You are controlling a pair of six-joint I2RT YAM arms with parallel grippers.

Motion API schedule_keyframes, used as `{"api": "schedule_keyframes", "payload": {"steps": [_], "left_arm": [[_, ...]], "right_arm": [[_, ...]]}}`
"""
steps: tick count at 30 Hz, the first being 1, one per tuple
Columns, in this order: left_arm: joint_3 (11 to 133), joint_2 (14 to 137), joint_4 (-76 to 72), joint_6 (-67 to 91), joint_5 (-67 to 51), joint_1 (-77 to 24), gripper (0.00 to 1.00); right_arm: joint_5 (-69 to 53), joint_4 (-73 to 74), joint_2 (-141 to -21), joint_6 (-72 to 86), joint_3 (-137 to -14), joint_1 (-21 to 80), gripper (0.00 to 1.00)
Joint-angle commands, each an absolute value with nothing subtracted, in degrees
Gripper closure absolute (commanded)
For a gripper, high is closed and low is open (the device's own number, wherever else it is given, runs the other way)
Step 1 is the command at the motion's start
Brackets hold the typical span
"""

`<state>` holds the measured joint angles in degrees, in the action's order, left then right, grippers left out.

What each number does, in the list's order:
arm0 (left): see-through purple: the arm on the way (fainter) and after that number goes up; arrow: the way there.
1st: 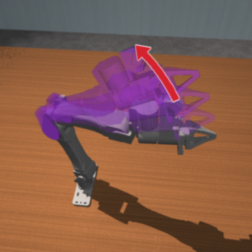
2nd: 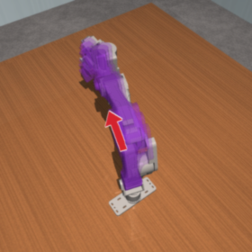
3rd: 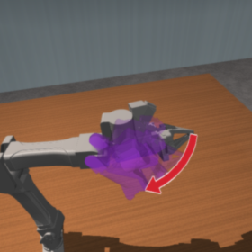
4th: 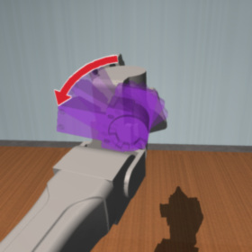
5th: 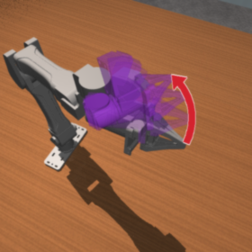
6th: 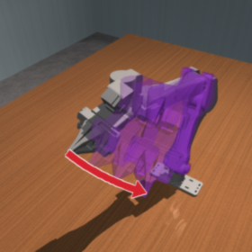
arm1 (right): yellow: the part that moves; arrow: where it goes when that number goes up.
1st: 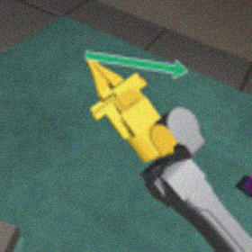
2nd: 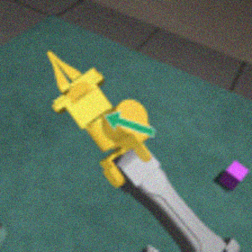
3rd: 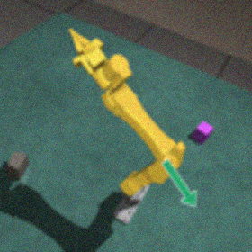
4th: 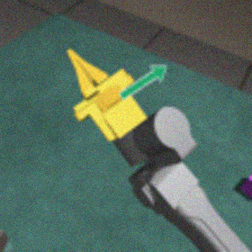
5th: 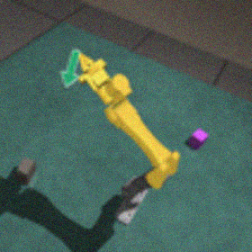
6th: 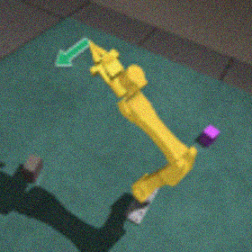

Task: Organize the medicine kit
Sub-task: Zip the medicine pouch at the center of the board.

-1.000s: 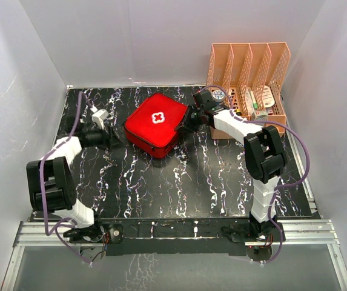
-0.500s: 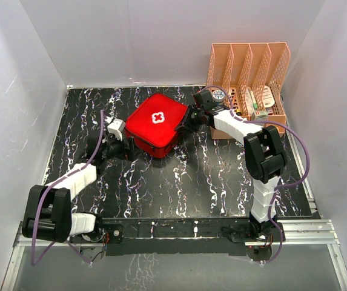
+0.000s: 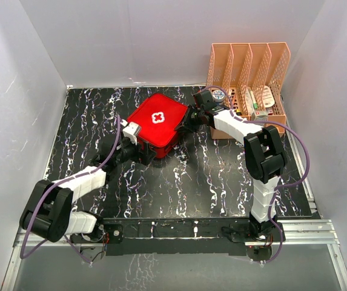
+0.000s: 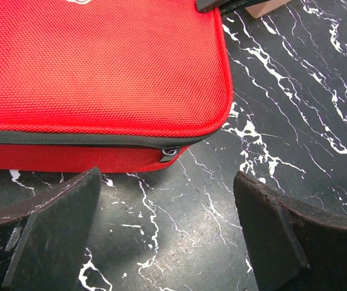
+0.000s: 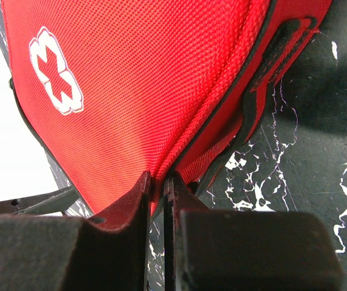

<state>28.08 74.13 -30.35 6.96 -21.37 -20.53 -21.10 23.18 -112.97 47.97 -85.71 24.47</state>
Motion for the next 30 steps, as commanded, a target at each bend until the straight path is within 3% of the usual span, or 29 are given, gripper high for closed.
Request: {"api": "schedule_keyframes", "payload": {"steps": [1, 10, 16, 22, 30], "left_arm": [[28.3, 76.0, -34.1, 7.4, -20.3, -21.9, 0.12], [31.3, 83.6, -39.8, 7.5, -16.4, -22.8, 0.16], [33.5, 85.8, -41.7, 8.0, -15.6, -23.0, 0.37], [34.8, 85.6, -40.9, 9.2, -15.8, -23.1, 0.52], [37.3, 84.7, -39.8, 11.3, -17.2, -23.1, 0.52]], "right_arm": [[-22.1, 18.7, -112.3, 47.9, -87.7, 25.0, 1.0], [-21.8, 18.1, -112.0, 48.4, -87.4, 24.9, 1.0], [-21.7, 18.1, -112.0, 48.4, -87.1, 24.9, 1.0], [-22.1, 17.7, -112.8, 48.4, -87.5, 24.8, 1.0], [-22.7, 17.0, -113.9, 48.5, -87.6, 24.6, 1.0]]}}
